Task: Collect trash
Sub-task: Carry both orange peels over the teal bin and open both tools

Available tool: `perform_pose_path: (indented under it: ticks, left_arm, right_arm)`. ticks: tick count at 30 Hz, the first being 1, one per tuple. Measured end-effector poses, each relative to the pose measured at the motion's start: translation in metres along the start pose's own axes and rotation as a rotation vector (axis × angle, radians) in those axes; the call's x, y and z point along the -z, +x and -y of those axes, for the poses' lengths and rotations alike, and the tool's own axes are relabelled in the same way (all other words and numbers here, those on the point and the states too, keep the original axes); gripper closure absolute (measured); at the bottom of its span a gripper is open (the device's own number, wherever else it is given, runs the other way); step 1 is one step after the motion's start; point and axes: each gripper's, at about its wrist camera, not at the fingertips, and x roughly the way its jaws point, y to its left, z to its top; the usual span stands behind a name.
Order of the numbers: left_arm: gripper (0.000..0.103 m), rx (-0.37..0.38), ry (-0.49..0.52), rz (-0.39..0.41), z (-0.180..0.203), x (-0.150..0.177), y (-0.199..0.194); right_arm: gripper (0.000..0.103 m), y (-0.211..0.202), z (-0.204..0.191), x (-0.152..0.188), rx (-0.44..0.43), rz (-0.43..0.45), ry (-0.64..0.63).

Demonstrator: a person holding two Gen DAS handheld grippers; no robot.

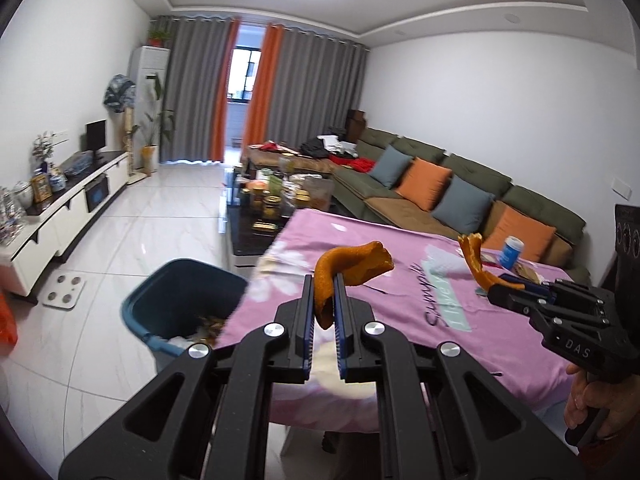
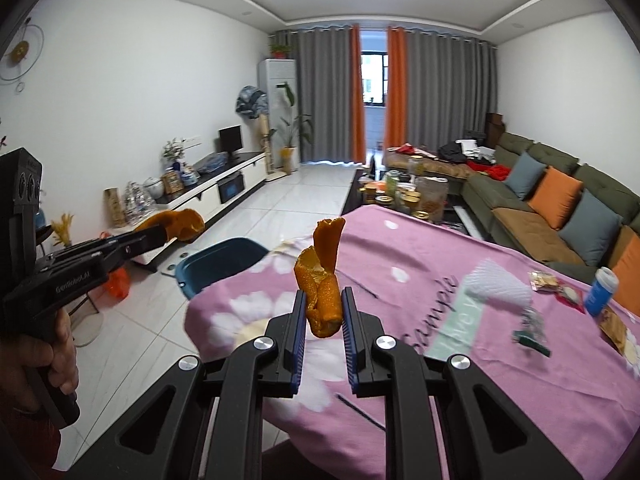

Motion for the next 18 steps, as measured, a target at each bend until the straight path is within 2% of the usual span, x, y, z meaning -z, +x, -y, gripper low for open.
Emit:
perform_pose_path:
  ticks: [9, 15, 18]
  left_arm:
    - [0.094, -0.081, -0.059, 0.018, -0.048, -0.004, -0.013]
    - [0.094, -0.122, -0.095, -0.004, -0.078, -0.004, -0.003]
    - [0.094, -0.139, -0.111, -0.023, -0.09, -0.007, 0.015]
  right_arm:
    - [0.087, 0.029, -0.034, -0.021, -0.069, -0.011, -0.061]
    - [0.087, 0.066, -0.055, -0.039, -0.125, -0.04, -0.096]
    - [0.087, 0.085, -0.066, -0.047, -0.153, -0.057, -0.114]
